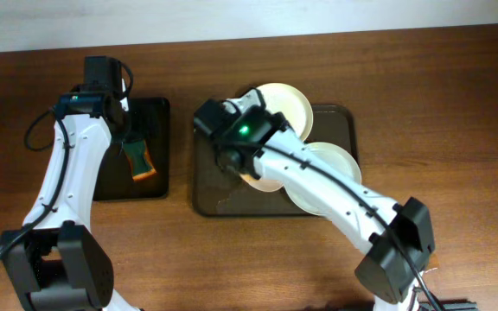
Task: Clean dirty plates on tray and stack at the side
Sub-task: 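Lift the cleaned plate with the right gripper and set it right of the tray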
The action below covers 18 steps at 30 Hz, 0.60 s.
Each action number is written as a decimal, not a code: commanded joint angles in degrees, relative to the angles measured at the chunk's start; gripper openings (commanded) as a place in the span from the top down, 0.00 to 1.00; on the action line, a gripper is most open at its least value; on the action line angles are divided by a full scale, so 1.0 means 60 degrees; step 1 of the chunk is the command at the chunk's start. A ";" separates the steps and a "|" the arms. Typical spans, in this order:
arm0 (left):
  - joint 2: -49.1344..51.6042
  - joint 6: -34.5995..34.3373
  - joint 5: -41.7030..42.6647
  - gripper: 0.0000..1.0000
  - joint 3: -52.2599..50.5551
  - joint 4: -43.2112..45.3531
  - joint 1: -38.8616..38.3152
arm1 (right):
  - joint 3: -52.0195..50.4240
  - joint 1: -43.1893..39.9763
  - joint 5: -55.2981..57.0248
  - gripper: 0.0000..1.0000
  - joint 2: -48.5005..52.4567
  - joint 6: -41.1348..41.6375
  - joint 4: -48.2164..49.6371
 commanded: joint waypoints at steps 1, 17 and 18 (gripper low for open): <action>0.0015 0.0087 0.0098 0.00 0.0033 -0.0011 0.0015 | 0.0219 0.0769 0.2244 0.96 -0.0277 0.0015 -0.0022; 0.0015 0.0087 0.0098 0.00 0.0033 -0.0011 0.0015 | 0.0219 -0.5603 -0.9220 0.96 -0.0634 -0.1490 -0.0033; 0.0015 0.0087 0.0098 0.00 0.0033 -0.0011 0.0015 | 0.0168 -0.6881 -0.9996 0.96 -0.0627 -0.1869 -0.0146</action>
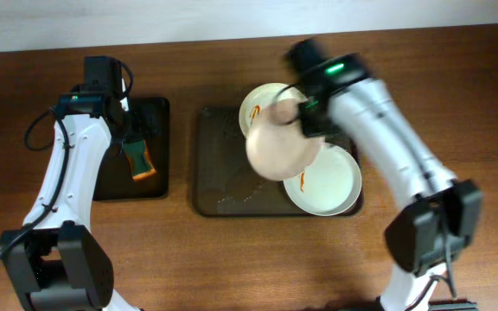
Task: Clean dirty plates on tray and stack at the side
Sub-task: 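Lift the cleaned plate with the right gripper and set it right of the tray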
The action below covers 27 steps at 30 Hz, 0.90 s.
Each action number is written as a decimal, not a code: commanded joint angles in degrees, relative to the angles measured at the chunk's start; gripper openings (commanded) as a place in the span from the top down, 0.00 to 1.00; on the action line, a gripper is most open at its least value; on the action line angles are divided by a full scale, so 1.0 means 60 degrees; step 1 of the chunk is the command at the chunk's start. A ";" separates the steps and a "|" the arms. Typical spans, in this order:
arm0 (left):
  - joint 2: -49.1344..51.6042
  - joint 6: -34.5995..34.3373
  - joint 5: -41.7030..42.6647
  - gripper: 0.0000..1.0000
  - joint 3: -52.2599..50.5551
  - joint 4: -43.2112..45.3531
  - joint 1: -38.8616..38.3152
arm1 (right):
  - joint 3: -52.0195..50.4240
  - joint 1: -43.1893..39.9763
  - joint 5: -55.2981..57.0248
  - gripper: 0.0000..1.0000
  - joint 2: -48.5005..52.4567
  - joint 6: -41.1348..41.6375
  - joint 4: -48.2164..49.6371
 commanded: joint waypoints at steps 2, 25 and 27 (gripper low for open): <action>0.0015 0.0087 0.0098 0.01 0.0033 -0.0011 0.0015 | -0.0149 -0.3985 -0.3559 0.96 -0.0470 -0.1497 -0.0204; 0.0015 0.0087 0.0098 0.00 0.0033 -0.0011 0.0015 | -0.1519 -0.5045 -0.5264 0.01 -0.0652 -0.1843 0.2288; 0.0015 0.0084 0.0102 0.00 0.0033 -0.0007 0.0015 | -0.1530 -0.3665 -0.3974 0.02 -0.0521 -0.1687 0.2932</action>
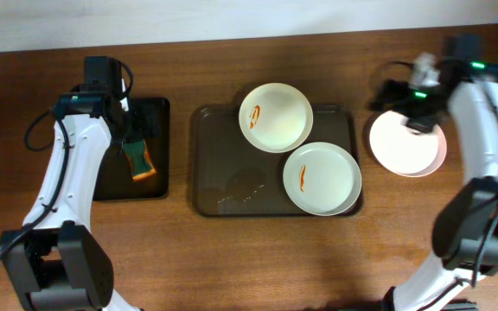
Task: Clean dirty plates on tray and stack at the side
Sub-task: 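Lift the cleaned plate with the right gripper and set it right of the tray, then move the right gripper to grip the rim of the back plate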
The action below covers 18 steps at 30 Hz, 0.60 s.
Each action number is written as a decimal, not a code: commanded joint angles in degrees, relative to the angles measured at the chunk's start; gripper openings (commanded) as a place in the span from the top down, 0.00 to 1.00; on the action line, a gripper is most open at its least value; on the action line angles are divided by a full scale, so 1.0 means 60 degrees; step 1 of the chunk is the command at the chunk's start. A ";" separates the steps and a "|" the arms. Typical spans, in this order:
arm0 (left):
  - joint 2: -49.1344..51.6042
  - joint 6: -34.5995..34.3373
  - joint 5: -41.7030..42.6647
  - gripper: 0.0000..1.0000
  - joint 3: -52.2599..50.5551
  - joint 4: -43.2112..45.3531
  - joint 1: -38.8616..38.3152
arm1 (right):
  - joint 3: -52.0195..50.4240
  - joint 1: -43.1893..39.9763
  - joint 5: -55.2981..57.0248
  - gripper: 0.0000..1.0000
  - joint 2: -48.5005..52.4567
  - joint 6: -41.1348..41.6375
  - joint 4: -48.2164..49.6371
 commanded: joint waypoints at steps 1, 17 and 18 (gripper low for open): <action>0.0015 0.0084 0.0102 0.00 0.0033 -0.0004 0.0015 | 0.0142 0.1690 0.1916 0.01 0.0124 0.0783 0.0579; 0.0015 0.0084 0.0852 0.00 0.0033 0.0033 0.0015 | 0.0120 0.3891 0.1093 0.79 0.3330 0.1825 0.3162; 0.0015 0.0084 0.0856 0.00 0.0033 0.0029 0.0015 | 0.0120 0.4127 0.1020 0.83 0.3330 0.1829 0.3024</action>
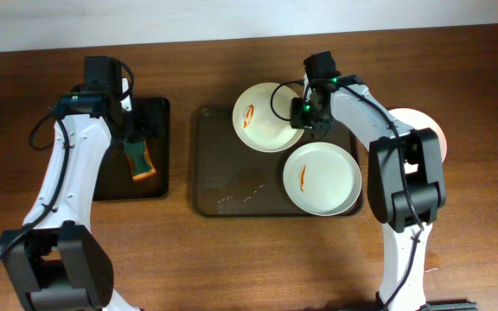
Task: Clean dirty plates on tray and stack at the side
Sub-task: 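Move the right gripper to grip the rim of the back plate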
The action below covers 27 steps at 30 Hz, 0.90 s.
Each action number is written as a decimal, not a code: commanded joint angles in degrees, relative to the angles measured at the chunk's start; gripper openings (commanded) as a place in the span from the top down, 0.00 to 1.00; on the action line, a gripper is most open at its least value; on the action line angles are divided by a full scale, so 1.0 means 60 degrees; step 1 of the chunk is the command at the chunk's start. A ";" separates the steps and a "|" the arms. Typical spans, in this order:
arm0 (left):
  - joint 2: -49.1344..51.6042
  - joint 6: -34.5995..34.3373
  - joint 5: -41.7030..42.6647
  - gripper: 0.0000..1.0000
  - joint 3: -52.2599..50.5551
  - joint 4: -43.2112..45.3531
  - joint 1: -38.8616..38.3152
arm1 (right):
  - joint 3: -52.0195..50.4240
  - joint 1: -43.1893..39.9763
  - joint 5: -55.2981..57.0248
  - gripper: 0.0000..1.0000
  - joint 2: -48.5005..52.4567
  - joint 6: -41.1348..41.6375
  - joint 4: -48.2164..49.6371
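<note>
Two cream plates with orange smears lie on the dark tray [219,147]: the upper plate [262,130] at its far edge and the lower plate [322,180] at its right front. My right gripper [303,113] sits at the upper plate's right rim and looks shut on it. A clean plate [437,131] rests on the table right of the tray, mostly hidden by the right arm. My left gripper [131,142] hangs over the small black tray [158,117], apparently shut on the upper end of a green and orange sponge [139,162].
A wet smear [245,186] marks the dark tray's bare left half. The right arm's forearm [366,108] crosses above the tray's far right corner. Brown table [232,259] surrounds both trays.
My right gripper left the clean plate on the table at the right and now sits at the upper dirty plate's right rim. That plate has shifted slightly left. The left arm is unchanged.
My right gripper was low over the tray's left half on a plate. Then it held that plate lifted above the tray. Then the plate lay on the table at the right. Now the gripper is at the upper dirty plate. The left arm stayed still.
</note>
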 commanded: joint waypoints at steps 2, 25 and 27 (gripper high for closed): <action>0.0015 0.0084 0.0142 0.00 0.0033 0.0018 0.0015 | 0.0066 0.1009 -0.0441 0.83 0.0098 0.0055 -0.0470; 0.2422 0.0124 -0.1450 0.16 0.0022 0.0361 0.0237 | 0.0062 0.1905 -0.0408 0.96 0.0098 0.0299 -0.3796; 0.2841 0.0131 -0.1446 0.21 0.0022 0.0463 0.0328 | 0.0062 0.1905 -0.0408 0.96 0.0098 0.0299 -0.3799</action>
